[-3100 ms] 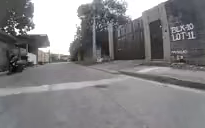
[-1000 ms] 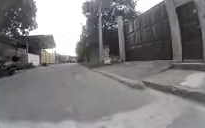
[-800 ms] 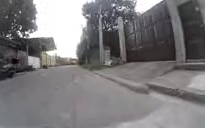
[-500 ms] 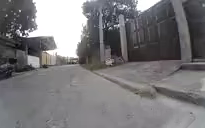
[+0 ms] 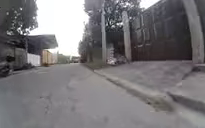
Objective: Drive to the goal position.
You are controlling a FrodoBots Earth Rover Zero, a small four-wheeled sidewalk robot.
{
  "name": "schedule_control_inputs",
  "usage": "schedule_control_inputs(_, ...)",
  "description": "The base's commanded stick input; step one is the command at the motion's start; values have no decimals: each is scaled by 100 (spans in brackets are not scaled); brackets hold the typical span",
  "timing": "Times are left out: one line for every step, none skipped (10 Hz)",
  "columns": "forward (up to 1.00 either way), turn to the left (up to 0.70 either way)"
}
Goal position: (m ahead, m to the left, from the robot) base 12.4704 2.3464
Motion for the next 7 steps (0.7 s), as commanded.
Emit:
schedule_control_inputs(100, 1)
schedule_control_inputs(100, 1)
schedule_control_inputs(100, 1)
schedule_control_inputs(100, 1)
schedule_control_inputs(100, 1)
schedule_control_inputs(100, 1)
schedule_control_inputs(100, 16)
